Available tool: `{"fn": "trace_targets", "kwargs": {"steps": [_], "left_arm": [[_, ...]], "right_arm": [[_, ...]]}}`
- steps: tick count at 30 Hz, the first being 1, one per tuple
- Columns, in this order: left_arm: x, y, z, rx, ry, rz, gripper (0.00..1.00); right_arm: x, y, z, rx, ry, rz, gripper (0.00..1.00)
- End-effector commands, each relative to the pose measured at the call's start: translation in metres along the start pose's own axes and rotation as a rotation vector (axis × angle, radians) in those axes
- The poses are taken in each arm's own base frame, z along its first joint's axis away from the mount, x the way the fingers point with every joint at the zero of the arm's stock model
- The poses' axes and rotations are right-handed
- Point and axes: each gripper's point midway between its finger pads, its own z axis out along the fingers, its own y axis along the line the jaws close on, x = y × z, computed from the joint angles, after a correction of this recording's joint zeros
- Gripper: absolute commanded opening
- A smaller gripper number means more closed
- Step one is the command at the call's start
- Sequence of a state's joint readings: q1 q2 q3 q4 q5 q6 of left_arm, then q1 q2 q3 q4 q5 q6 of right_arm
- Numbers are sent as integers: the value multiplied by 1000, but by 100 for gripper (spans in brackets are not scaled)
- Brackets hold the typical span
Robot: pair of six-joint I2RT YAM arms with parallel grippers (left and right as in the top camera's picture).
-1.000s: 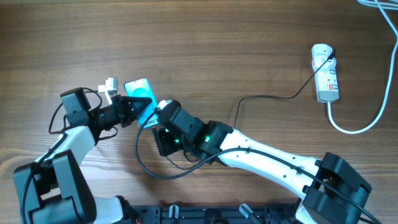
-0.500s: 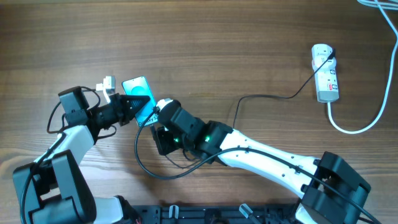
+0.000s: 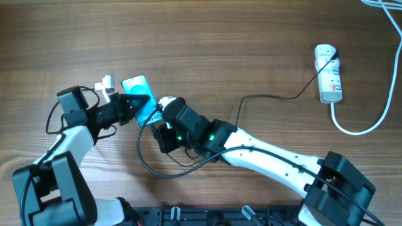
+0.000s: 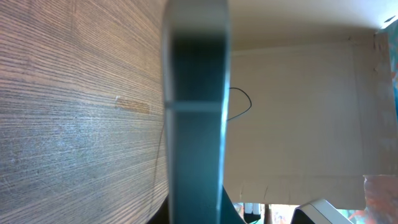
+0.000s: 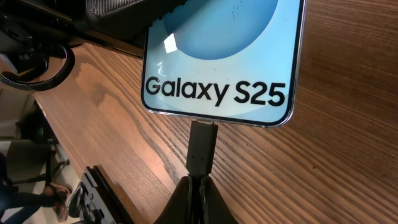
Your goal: Plug charger to phone and switch on socket
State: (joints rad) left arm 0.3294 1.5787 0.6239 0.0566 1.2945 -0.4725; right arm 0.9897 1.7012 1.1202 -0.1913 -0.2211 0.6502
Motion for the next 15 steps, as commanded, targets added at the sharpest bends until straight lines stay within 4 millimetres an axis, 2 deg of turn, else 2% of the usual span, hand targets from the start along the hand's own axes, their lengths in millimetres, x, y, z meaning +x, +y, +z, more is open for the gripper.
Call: {"fn": "trace_targets", "kwargs": {"steps": [1,3,4,5,8,12,15], "left_arm": [[24,-10,4,78,80,-17,4],[24,-10,4,78,80,-17,4],[24,-10,4,78,80,-17,4],[24,-10,4,78,80,-17,4],[24,-10,4,78,79,-17,4],[24,-10,4,78,80,-17,4],[24,-10,4,78,79,-17,4]], "right_arm": [[-49,-4,-10,23,-159,-17,4],[-47,-5,-10,30,-151,-27,7],[-47,-6,-10,33,-148,-41,14],[-46,-6,-11,38,-143,-44,28],[-48,-13,-24,60,-139,-38,49],[-56,-7,-52,39,-159,-30,59],[-49,-3,-66,32,-138,-22,66]]}}
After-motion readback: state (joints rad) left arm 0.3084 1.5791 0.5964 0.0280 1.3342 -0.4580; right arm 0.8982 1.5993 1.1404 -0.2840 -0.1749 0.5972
